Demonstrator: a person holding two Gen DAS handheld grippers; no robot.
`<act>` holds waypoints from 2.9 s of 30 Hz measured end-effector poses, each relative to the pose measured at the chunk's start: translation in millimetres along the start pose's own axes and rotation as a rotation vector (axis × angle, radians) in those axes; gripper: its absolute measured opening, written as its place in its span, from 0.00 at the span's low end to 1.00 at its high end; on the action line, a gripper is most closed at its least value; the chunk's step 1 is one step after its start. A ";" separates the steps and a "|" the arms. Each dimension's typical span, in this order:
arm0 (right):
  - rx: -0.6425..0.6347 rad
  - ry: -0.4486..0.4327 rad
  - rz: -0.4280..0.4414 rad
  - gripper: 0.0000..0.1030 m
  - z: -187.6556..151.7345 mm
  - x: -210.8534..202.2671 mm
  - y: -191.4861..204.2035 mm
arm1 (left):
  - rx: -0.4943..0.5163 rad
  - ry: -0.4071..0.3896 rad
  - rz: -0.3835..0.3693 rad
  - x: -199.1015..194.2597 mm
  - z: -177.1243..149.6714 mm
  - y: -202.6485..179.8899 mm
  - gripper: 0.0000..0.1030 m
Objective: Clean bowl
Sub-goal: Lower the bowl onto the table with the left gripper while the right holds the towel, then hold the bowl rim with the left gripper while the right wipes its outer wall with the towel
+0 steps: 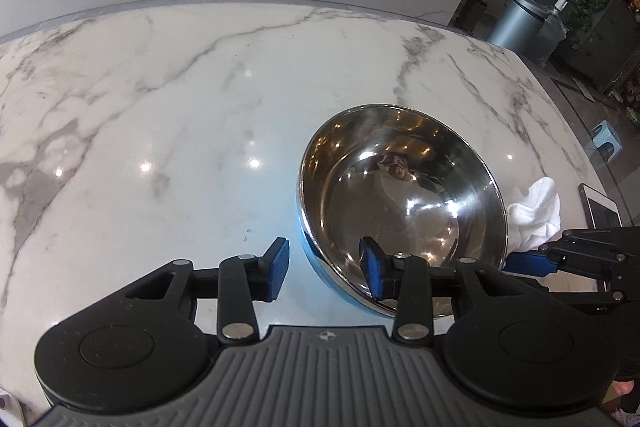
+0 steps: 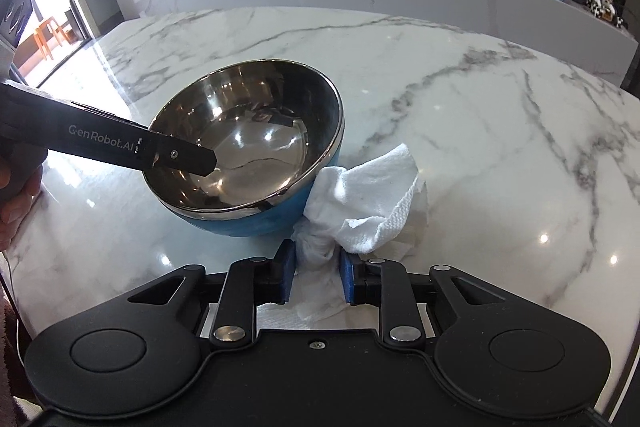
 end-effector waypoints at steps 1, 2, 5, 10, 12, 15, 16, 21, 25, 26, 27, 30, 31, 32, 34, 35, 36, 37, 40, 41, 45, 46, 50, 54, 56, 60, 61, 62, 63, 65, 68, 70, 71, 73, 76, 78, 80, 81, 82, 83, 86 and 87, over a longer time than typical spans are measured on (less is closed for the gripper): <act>-0.003 0.000 -0.002 0.21 -0.2 -0.1 0.3 | 0.005 0.003 0.001 0.8 -0.2 -0.4 0.28; -0.006 0.000 -0.003 0.21 -0.3 0.1 0.4 | 0.011 0.005 0.006 2.0 -0.3 -0.9 0.27; -0.018 -0.002 -0.007 0.20 0.5 0.3 1.1 | 0.033 0.005 0.029 4.9 0.0 -2.1 0.23; -0.030 -0.009 -0.005 0.20 1.9 -1.7 1.9 | 0.051 0.003 0.043 5.8 0.4 -3.2 0.21; -0.023 -0.015 0.003 0.19 3.0 -5.2 1.2 | 0.059 0.004 0.052 6.1 0.5 -3.7 0.20; -0.010 -0.035 0.007 0.17 5.8 -14.4 -1.0 | 0.062 0.005 0.058 6.4 0.6 -3.6 0.20; -0.007 -0.047 0.008 0.17 7.4 -19.4 -2.1 | 0.063 0.006 0.058 6.4 0.6 -3.6 0.20; 0.014 -0.110 0.032 0.16 15.5 -44.8 -7.2 | 0.066 0.005 0.059 6.2 0.6 -3.7 0.20; 0.019 -0.109 0.047 0.16 16.5 -43.9 -7.1 | 0.067 0.006 0.061 6.0 0.1 -3.5 0.20; 0.017 -0.104 0.047 0.16 16.3 -42.1 -6.7 | 0.067 0.006 0.061 5.8 0.0 -3.4 0.20; 0.014 -0.098 0.049 0.16 15.7 -39.9 -5.7 | 0.066 0.006 0.061 5.6 -0.5 -3.2 0.20; -0.004 -0.080 0.048 0.16 13.7 -34.0 -1.0 | 0.066 0.006 0.063 5.1 -2.2 -2.6 0.20; -0.014 -0.074 0.045 0.16 13.1 -31.8 1.2 | 0.068 0.007 0.065 4.9 -2.2 -2.6 0.20; -0.021 -0.068 0.044 0.16 12.4 -29.7 2.9 | 0.070 0.007 0.069 4.7 -2.3 -2.8 0.20; -0.031 -0.053 0.046 0.16 10.8 -24.9 6.2 | 0.073 0.006 0.076 4.6 -2.5 -2.5 0.20; -0.037 -0.044 0.048 0.16 9.8 -21.5 8.2 | 0.072 0.006 0.076 4.3 -2.7 -2.0 0.20; -0.042 -0.035 0.050 0.16 8.7 -18.2 10.2 | 0.072 0.006 0.075 4.3 -2.5 -1.8 0.20; -0.048 -0.025 0.052 0.16 7.7 -14.9 12.1 | 0.071 0.006 0.074 4.4 -2.3 -1.7 0.20; -0.061 -0.003 0.052 0.16 5.1 -6.8 16.7 | 0.071 0.007 0.074 4.6 -2.5 -1.5 0.20; -0.064 0.001 0.052 0.16 4.5 -5.2 17.1 | 0.071 0.007 0.072 5.2 -2.2 -1.2 0.20; -0.065 0.007 0.053 0.16 3.9 -3.6 16.7 | 0.073 0.007 0.071 5.4 -1.5 -0.9 0.20; -0.065 0.008 0.053 0.16 3.7 -3.8 16.3 | 0.074 0.008 0.072 5.5 -1.4 -0.9 0.20; -0.070 0.006 0.048 0.16 3.6 -5.0 16.5 | 0.074 0.008 0.073 4.8 -0.8 -0.7 0.20; -0.070 -0.003 0.043 0.16 4.4 -8.0 16.4 | 0.075 0.009 0.075 5.2 -0.1 -1.2 0.20; -0.070 -0.013 0.043 0.16 5.3 -11.5 15.5 | 0.076 0.010 0.074 5.1 -0.1 -1.2 0.20; -0.065 -0.046 0.040 0.15 8.8 -22.0 12.1 | 0.104 0.014 0.070 5.4 -0.4 -2.7 0.21; -0.065 -0.057 0.040 0.14 9.9 -25.3 10.6 | 0.117 0.016 0.067 5.0 -0.5 -2.8 0.22; -0.065 -0.066 0.039 0.14 10.9 -27.9 9.2 | 0.129 0.018 0.063 4.7 -0.6 -2.9 0.22; -0.060 -0.078 0.040 0.14 12.2 -31.5 6.6 | 0.140 0.019 0.061 4.4 -1.0 -3.1 0.22; -0.044 -0.100 0.046 0.11 15.8 -37.1 0.8 | 0.165 0.017 0.056 3.8 -2.2 -4.2 0.22; -0.018 -0.128 0.052 0.08 21.1 -43.6 -7.2 | 0.195 0.014 0.053 3.6 -3.9 -7.5 0.22; -0.004 -0.138 0.050 0.08 23.8 -45.4 -12.0 | 0.206 0.015 0.056 3.6 -4.8 -9.2 0.21; 0.001 -0.140 0.043 0.08 24.4 -45.7 -14.5 | 0.210 0.016 0.058 3.6 -5.2 -9.7 0.21; 0.015 -0.141 0.025 0.09 24.5 -45.7 -20.6 | 0.212 0.017 0.059 3.1 -5.1 -9.5 0.21; 0.010 -0.098 0.057 0.29 21.1 -40.8 -25.1 | 0.229 0.018 0.063 1.8 -6.2 -10.1 0.21; -0.021 -0.086 0.048 0.40 18.2 -36.8 -24.8 | 0.234 0.022 0.059 1.0 -7.1 -9.2 0.21; -0.047 -0.078 0.035 0.40 16.8 -30.4 -25.0 | 0.239 0.025 0.055 0.6 -7.7 -8.5 0.21; -0.049 -0.074 0.036 0.40 16.7 -26.5 -25.9 | 0.240 0.025 0.055 0.7 -7.7 -8.3 0.21; -0.042 -0.065 0.045 0.40 17.4 -22.0 -27.1 | 0.241 0.025 0.054 0.5 -7.8 -8.0 0.21; -0.032 -0.055 0.059 0.40 18.3 -17.3 -28.5 | 0.242 0.025 0.053 0.4 -7.7 -7.7 0.21; -0.010 -0.031 0.092 0.39 18.5 -7.3 -30.4 | 0.243 0.025 0.053 1.1 -6.9 -7.4 0.21; -0.002 -0.021 0.098 0.39 17.7 -4.0 -31.1 | 0.243 0.026 0.052 1.7 -6.5 -7.6 0.21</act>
Point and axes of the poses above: each gripper's, at about its wrist camera, not at the fingertips, and x roughly the way its jaws point, y to its left, z to its top, the point moved 7 cm from there along x, roughly the way its jaws point, and after that the axes turned 5 degrees about y, right-handed, at the moved point
